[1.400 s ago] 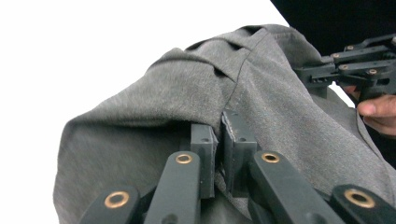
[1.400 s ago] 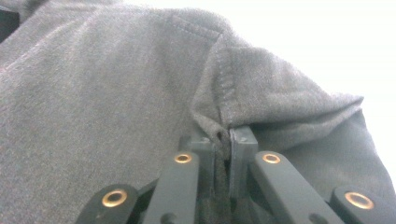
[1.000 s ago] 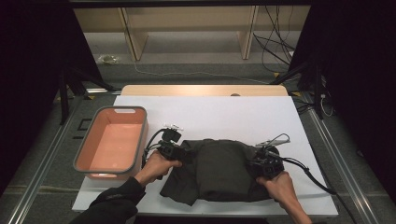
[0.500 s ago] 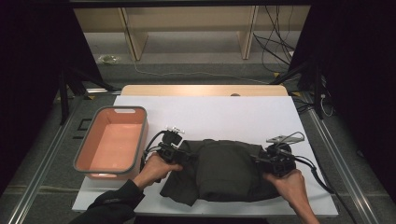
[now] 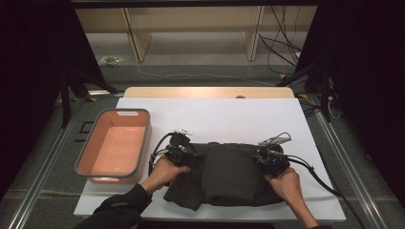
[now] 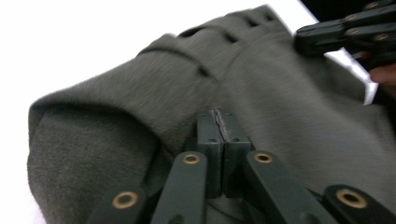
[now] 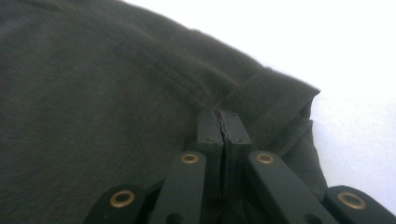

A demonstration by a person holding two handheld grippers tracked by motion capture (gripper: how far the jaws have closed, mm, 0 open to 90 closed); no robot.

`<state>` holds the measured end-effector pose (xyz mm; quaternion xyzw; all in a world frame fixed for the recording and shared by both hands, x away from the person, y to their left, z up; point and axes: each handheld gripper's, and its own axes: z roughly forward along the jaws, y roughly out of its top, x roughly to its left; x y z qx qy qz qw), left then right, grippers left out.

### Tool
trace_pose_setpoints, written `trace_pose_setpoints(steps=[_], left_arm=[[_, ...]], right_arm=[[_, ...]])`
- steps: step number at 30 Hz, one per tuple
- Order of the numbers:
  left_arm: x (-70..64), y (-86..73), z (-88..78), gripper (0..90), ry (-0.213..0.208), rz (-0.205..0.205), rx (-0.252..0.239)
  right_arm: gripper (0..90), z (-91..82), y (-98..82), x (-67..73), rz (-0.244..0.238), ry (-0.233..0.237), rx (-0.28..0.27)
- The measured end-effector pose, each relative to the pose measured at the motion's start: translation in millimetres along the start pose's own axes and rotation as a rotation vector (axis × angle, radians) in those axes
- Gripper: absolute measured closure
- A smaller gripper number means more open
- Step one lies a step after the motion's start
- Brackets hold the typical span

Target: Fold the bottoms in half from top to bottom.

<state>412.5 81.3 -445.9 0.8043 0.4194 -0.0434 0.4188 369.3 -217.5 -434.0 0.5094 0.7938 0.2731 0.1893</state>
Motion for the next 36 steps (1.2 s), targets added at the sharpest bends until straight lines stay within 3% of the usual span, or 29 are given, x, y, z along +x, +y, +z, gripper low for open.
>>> trace_pose_setpoints(steps=[8, 14, 17, 18, 22, 27, 32, 36], left_arm=[[7.5, -9.0, 14.2, 89.1, 0.023, 0.0, 0.049], [7.8, -9.9, 14.5, 89.0, 0.022, 0.0, 0.045], [7.2, -7.8, 9.8, 88.0, 0.009, -0.008, 0.032], [6.7, -6.9, 7.3, 85.8, -0.002, -0.012, 0.027], [2.5, -3.8, -3.8, 73.0, -0.022, -0.002, 0.002], [1.9, -1.0, -21.7, 59.9, -0.011, 0.002, -0.05], [7.9, -0.1, -33.2, 43.9, 0.037, -0.041, -0.054], [11.2, -2.4, -35.8, 34.4, 0.103, -0.035, -0.038]], right_arm=[[89.1, 16.7, -3.9, 5.5, -0.035, -0.016, 0.056], [89.0, 19.9, -5.6, 6.1, -0.032, -0.008, 0.063], [82.0, 15.8, -4.8, 4.0, -0.021, -0.007, 0.049], [79.8, 14.0, -4.5, 2.8, -0.017, -0.004, 0.043], [55.9, 2.2, -2.8, -8.1, 0.024, 0.046, -0.014], [44.0, -20.0, -4.3, -25.1, 0.063, 0.067, -0.106], [35.4, -26.5, -9.5, -40.4, 0.106, 0.071, -0.106], [31.0, -24.3, -14.7, -46.3, 0.121, 0.083, -0.078]])
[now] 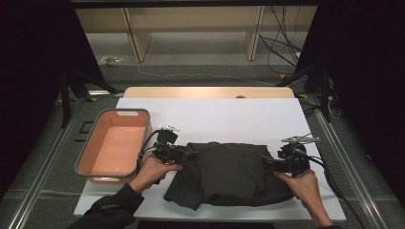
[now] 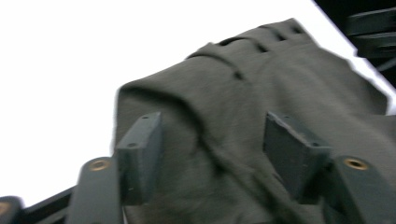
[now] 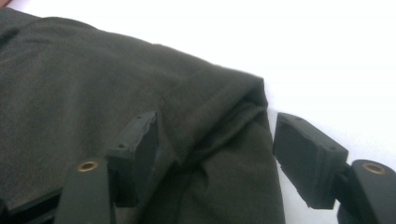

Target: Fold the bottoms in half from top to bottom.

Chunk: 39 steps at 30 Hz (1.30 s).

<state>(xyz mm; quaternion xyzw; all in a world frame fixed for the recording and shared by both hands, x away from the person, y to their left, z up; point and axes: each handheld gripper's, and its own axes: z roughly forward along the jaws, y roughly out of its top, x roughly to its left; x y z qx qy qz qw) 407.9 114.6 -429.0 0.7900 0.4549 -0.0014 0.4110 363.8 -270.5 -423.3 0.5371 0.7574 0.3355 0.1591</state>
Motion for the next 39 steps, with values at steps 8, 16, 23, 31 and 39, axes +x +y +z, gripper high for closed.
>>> trace_pose_setpoints(steps=[8, 16, 23, 31, 39], left_arm=[[8.4, -10.6, 1.0, 24.4, 0.047, -0.024, 0.076], [18.1, -20.2, 7.3, 19.6, 0.071, -0.064, 0.138], [20.5, -30.0, 13.6, 15.2, 0.076, -0.078, 0.195], [12.9, -43.6, 26.8, 14.6, 0.031, -0.088, 0.269], [5.5, -46.4, 29.5, 38.6, -0.032, -0.087, 0.256]], right_arm=[[26.3, 0.8, -8.6, -15.1, 0.04, -0.003, 0.029], [22.0, 5.7, -16.5, -18.9, 0.043, 0.001, 0.079], [19.2, 11.8, -20.9, -19.8, 0.053, 0.011, 0.129], [18.0, 18.7, -25.2, -19.3, 0.049, 0.006, 0.176], [17.4, 24.8, -26.0, -16.8, 0.038, 0.006, 0.215]])
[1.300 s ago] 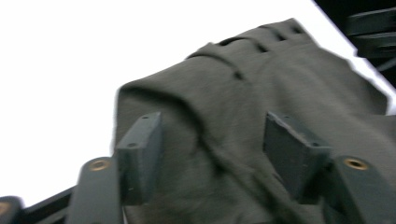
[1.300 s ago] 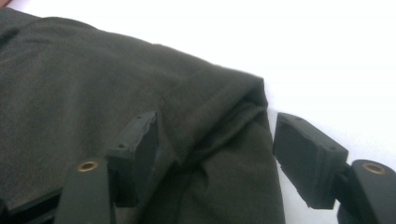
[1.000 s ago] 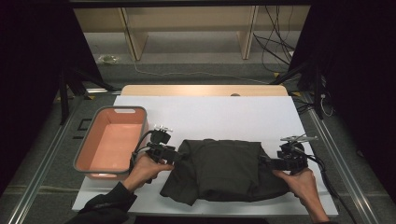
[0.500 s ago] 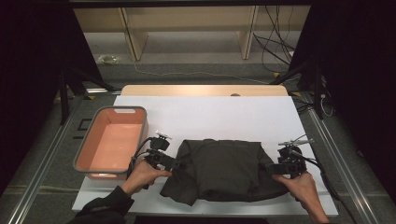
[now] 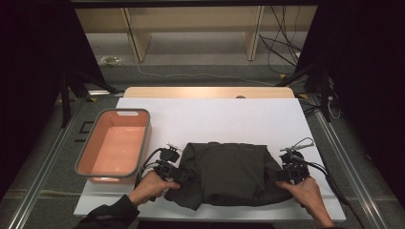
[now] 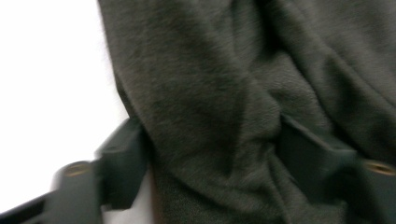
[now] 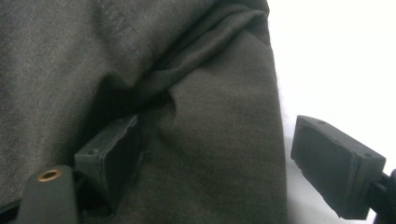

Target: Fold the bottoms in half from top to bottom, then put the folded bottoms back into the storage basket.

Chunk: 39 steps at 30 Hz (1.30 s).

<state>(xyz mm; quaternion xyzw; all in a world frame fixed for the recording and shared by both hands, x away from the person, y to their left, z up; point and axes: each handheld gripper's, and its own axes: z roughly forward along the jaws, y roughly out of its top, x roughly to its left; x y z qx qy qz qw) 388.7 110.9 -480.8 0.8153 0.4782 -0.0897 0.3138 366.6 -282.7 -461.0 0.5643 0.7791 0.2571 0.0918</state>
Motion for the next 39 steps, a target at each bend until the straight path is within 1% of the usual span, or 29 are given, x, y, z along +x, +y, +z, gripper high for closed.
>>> trace_pose_setpoints(steps=[1, 2, 3, 4, 6, 8, 9, 11, 13, 15, 19, 21, 24, 25, 27, 28, 29, 30, 33, 34, 36, 37, 38, 39], left_arm=[[-2.8, -0.2, 1.5, 38.5, 0.017, 0.018, -0.006], [-5.0, 0.0, 1.8, 43.0, 0.038, 0.04, -0.005], [-6.4, 0.2, 2.3, 48.3, 0.033, 0.044, -0.014], [-6.9, 0.2, 3.0, 54.0, 0.022, 0.031, -0.018], [-7.5, 0.7, 4.1, 59.7, 0.021, 0.035, -0.02], [-7.3, 0.7, 4.7, 66.4, 0.002, 0.026, -0.023], [-7.2, 0.5, 5.0, 69.0, -0.002, 0.028, -0.024], [-7.9, -0.2, 5.6, 74.1, -0.021, 0.008, -0.034], [-8.1, -0.4, 6.9, 78.7, -0.037, -0.001, -0.042], [-7.7, -0.3, 7.1, 80.6, -0.051, -0.008, -0.044], [-6.5, -0.6, 7.1, 81.3, -0.073, -0.035, -0.054], [-6.7, -0.4, 7.7, 81.5, -0.079, -0.038, -0.054], [-7.3, 0.0, 8.1, 81.5, -0.079, -0.035, -0.054], [-7.2, 0.0, 8.2, 81.5, -0.08, -0.035, -0.055], [-7.3, 0.2, 8.0, 81.4, -0.082, -0.034, -0.054], [-7.2, 0.2, 7.8, 81.3, -0.084, -0.036, -0.054], [-6.8, 0.2, 7.5, 81.2, -0.086, -0.037, -0.054], [-6.7, 0.3, 7.4, 81.0, -0.087, -0.037, -0.053], [-6.1, 0.4, 5.9, 78.3, -0.084, -0.03, -0.056], [-5.9, 0.5, 5.1, 77.3, -0.083, -0.028, -0.057], [-4.9, 0.7, 3.9, 73.4, -0.079, -0.031, -0.055], [-4.4, 1.0, 3.3, 69.2, -0.08, -0.038, -0.059], [-3.9, 1.5, 2.8, 64.5, -0.075, -0.037, -0.06], [-3.5, 2.3, 1.7, 59.8, -0.062, -0.036, -0.062]], right_arm=[[17.4, 0.1, 0.0, 0.2, 0.001, 0.0, 0.001], [17.3, 0.4, -0.2, 0.3, 0.001, -0.002, 0.003], [17.3, 0.7, -0.4, 0.3, -0.001, -0.005, 0.005], [17.3, 0.8, -0.8, 0.0, -0.003, -0.006, 0.006], [17.3, 0.6, -2.0, -0.4, -0.002, -0.004, 0.009], [17.3, 0.8, -3.1, -0.5, -0.001, -0.002, 0.013], [17.3, 1.0, -3.1, -0.3, -0.001, -0.002, 0.015], [17.2, 2.4, -2.4, 0.0, -0.001, -0.002, 0.019], [17.1, 4.4, -2.0, 0.3, -0.005, -0.003, 0.027], [17.2, 6.7, -1.3, 1.1, -0.009, -0.004, 0.039], [16.9, 12.5, 0.4, 3.7, -0.021, -0.007, 0.067], [18.6, 12.4, 0.9, 3.9, -0.024, -0.006, 0.07], [32.0, 10.9, 0.5, 4.8, -0.031, -0.002, 0.066], [37.3, 10.5, 0.4, 5.9, -0.031, 0.007, 0.063], [48.2, 10.1, 0.3, 8.8, -0.038, 0.008, 0.069], [55.6, 9.9, 0.2, 10.5, -0.041, 0.014, 0.069], [60.0, 10.0, 0.1, 11.5, -0.039, 0.025, 0.07], [66.6, 10.5, -0.5, 12.6, -0.039, 0.045, 0.07], [74.9, 10.5, -1.3, 16.6, -0.05, 0.054, 0.071], [76.1, 10.1, -1.1, 17.0, -0.049, 0.058, 0.067], [75.1, 9.9, -0.4, 16.9, -0.051, 0.054, 0.07], [71.0, 10.3, 0.1, 16.6, -0.05, 0.052, 0.073], [64.1, 10.5, 0.8, 16.8, -0.042, 0.049, 0.075], [60.0, 10.9, 1.3, 16.3, -0.044, 0.048, 0.078]])
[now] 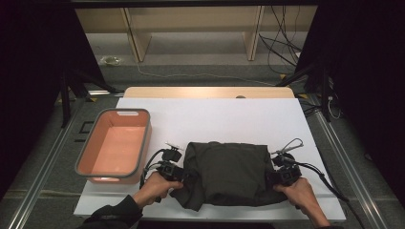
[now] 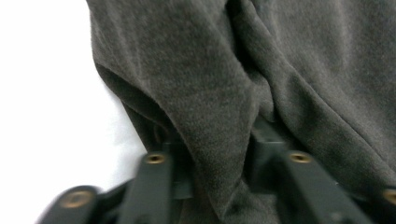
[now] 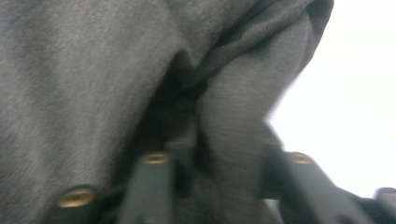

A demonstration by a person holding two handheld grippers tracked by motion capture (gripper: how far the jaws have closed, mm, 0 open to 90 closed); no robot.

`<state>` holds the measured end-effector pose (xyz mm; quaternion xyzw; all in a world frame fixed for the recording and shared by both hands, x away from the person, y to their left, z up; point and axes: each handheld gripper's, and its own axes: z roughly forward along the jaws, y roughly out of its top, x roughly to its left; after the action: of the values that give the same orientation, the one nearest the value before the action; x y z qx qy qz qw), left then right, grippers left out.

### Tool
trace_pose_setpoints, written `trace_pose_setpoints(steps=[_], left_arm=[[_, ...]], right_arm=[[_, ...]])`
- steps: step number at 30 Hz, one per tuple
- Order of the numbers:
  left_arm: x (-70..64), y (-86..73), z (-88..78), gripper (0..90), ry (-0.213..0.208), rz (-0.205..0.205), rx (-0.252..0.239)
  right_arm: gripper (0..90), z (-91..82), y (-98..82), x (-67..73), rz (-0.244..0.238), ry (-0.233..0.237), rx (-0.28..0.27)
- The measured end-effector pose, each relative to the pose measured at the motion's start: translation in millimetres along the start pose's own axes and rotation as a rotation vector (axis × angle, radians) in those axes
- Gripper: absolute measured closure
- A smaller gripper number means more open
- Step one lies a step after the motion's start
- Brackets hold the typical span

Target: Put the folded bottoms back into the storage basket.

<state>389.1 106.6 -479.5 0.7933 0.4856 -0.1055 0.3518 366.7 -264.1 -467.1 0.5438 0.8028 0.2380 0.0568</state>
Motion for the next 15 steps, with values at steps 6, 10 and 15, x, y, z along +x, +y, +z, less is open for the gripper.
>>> trace_pose_setpoints(steps=[6, 10, 15], left_arm=[[3.9, 4.3, -2.6, 34.3, 0.06, -0.018, 0.007], [2.5, 6.8, 3.3, 25.7, 0.055, -0.011, 0.029], [-2.0, 9.9, 11.4, 27.4, 0.0, -0.032, 0.04]], right_arm=[[40.5, 4.3, 7.7, -4.1, 0.01, 0.018, -0.007], [36.5, 5.6, 9.1, -4.3, 0.006, 0.033, -0.003], [37.4, 6.2, 10.1, -4.2, 0.002, 0.045, 0.001]])
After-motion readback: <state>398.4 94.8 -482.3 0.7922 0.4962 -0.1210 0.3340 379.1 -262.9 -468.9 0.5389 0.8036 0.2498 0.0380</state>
